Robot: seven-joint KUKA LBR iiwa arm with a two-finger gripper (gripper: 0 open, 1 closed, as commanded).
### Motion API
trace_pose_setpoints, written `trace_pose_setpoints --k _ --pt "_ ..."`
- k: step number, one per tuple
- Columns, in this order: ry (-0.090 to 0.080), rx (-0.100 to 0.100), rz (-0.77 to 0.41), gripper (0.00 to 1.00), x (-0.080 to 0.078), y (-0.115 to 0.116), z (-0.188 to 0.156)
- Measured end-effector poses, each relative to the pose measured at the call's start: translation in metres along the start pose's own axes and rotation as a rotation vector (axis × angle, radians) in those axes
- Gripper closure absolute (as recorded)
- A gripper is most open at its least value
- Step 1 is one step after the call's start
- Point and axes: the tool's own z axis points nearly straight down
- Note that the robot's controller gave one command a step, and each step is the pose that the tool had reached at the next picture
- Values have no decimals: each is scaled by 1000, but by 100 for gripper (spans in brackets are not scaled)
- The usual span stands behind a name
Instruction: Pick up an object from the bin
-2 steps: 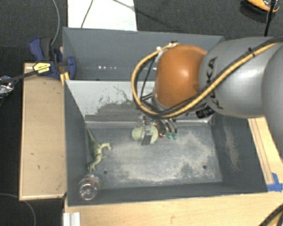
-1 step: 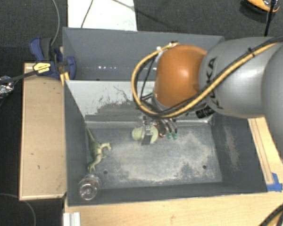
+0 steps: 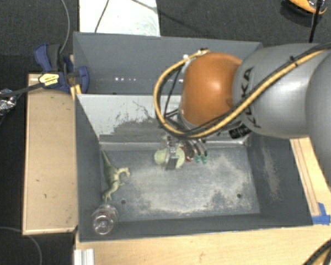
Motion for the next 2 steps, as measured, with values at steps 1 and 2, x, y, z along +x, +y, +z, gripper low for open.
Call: trace_pose_setpoints --k 1,2 --pt "0 0 1 100 0 0 0" --pt "0 0 3 100 0 0 0"
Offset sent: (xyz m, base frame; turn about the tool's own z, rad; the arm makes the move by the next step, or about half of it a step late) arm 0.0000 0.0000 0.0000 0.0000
